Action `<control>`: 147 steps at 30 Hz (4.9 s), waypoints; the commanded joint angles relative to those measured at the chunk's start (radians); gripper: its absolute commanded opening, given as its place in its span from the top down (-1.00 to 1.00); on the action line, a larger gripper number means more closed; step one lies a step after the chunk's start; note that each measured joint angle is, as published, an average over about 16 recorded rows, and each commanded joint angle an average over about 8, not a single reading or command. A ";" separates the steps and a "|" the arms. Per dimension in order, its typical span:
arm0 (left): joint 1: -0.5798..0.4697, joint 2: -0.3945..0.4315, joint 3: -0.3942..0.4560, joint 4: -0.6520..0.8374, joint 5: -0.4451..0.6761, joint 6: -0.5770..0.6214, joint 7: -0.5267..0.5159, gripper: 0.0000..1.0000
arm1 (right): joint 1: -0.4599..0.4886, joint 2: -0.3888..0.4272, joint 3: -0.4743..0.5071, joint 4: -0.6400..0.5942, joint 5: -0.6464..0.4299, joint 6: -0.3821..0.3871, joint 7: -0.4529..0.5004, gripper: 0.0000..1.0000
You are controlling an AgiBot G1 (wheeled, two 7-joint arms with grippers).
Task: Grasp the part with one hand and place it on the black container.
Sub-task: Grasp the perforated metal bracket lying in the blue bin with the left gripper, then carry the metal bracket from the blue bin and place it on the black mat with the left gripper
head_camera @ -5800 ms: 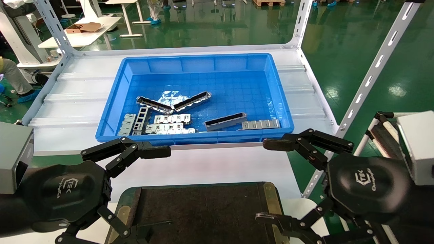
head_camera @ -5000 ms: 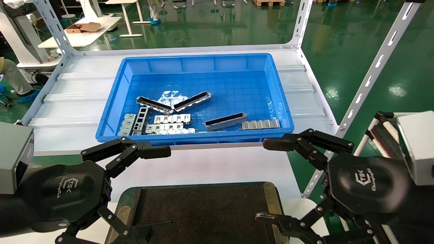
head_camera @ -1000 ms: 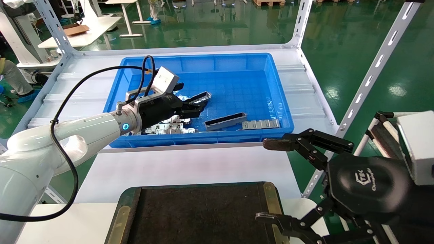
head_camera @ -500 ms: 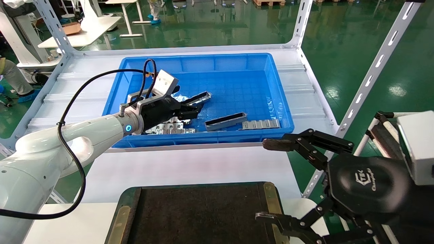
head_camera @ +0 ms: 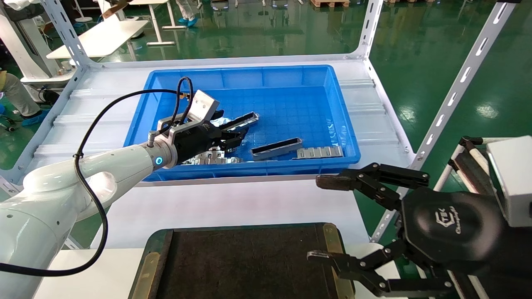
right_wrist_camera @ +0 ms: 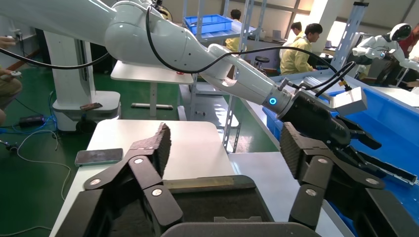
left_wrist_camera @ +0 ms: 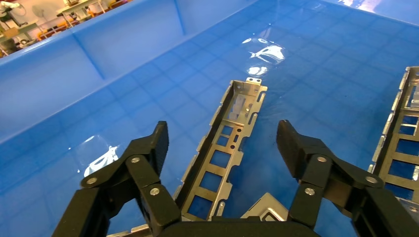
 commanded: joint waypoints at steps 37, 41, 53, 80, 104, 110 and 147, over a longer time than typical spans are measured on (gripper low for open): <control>-0.045 -0.020 0.011 -0.022 -0.073 0.088 -0.020 1.00 | 0.000 0.000 0.000 0.000 0.000 0.000 0.000 1.00; -0.056 -0.041 0.002 -0.034 -0.093 0.202 -0.011 1.00 | 0.000 0.000 0.000 0.000 0.000 0.000 0.000 1.00; -0.021 -0.132 -0.003 -0.091 -0.122 0.580 -0.002 1.00 | 0.000 0.000 0.000 0.000 0.000 0.000 0.000 1.00; 0.470 -0.282 0.022 -0.694 -0.151 0.679 -0.298 1.00 | 0.000 0.000 0.000 0.000 0.000 0.000 0.000 1.00; 0.943 -0.182 0.063 -1.049 0.022 -0.190 -0.698 1.00 | 0.000 0.000 0.000 0.000 0.000 0.000 0.000 1.00; 0.973 -0.107 0.094 -1.035 0.091 -0.407 -0.750 1.00 | 0.000 0.000 0.000 0.000 0.000 0.000 0.000 1.00; 0.826 -0.006 0.556 -0.944 -0.342 -1.059 -0.820 1.00 | 0.000 0.000 0.000 0.000 0.000 0.000 0.000 1.00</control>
